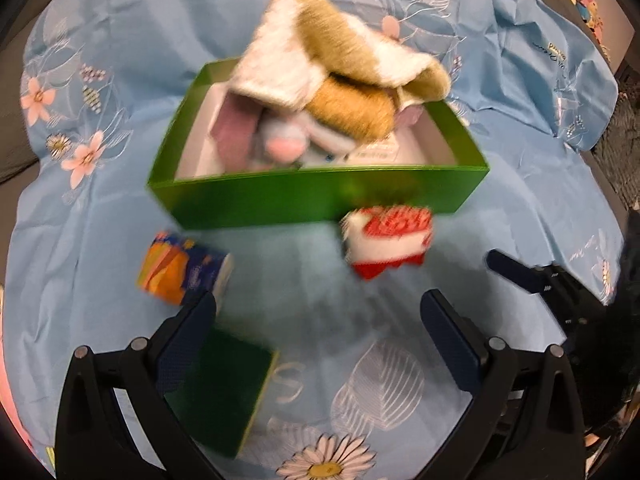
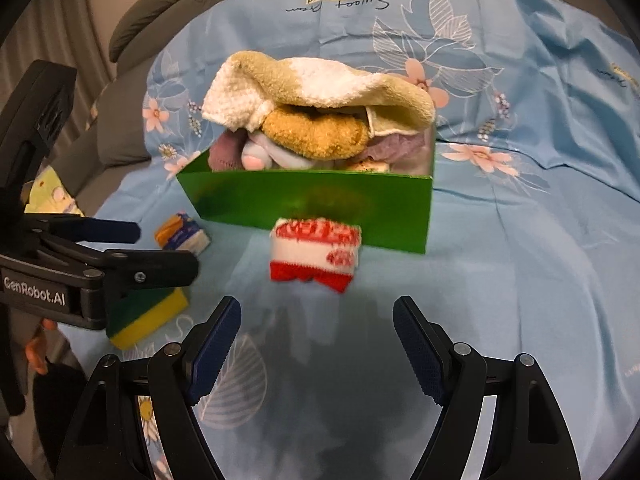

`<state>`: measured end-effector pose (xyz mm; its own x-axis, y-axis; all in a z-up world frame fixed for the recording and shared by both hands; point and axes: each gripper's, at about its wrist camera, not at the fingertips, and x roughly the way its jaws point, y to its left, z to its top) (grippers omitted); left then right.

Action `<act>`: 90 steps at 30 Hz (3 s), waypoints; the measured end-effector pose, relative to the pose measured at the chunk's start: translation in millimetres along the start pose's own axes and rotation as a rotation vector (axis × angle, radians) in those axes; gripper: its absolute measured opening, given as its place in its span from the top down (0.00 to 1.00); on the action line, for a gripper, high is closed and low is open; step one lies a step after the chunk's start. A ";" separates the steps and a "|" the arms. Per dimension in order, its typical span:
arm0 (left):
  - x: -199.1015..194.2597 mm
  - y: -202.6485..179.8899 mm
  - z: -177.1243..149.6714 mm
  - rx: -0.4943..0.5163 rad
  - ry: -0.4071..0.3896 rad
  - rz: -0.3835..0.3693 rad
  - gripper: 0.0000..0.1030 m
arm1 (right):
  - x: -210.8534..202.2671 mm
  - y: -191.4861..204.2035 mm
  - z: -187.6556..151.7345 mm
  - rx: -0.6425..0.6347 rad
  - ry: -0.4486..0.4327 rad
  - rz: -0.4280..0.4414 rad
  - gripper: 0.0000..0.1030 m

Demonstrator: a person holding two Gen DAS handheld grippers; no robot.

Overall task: Organize soft objects
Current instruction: 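Move both grippers to the red-white sock beside the box, then close both grippers on the red-white sock, then lift the red-white sock with both grippers over the green box, then lower the sock into the box and open both grippers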

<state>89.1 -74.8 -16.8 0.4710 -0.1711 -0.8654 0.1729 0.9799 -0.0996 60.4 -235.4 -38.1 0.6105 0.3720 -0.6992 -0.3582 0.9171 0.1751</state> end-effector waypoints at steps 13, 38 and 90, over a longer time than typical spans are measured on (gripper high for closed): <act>41.9 -18.2 21.8 0.000 0.008 -0.077 0.03 | 46.8 -16.2 15.9 0.043 0.059 0.086 0.23; 45.4 -13.5 12.5 -0.017 0.018 -0.203 0.49 | 63.4 -17.3 20.8 0.080 0.052 0.188 0.47; 24.2 -44.3 113.0 0.046 -0.089 -0.143 0.49 | 38.6 -55.3 114.3 0.069 -0.108 0.134 0.47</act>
<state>190.5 -133.9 22.2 0.5130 -0.3192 -0.7968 0.2825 0.9394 -0.1945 184.5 -255.3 4.5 0.6341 0.5013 -0.5888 -0.3946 0.8646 0.3112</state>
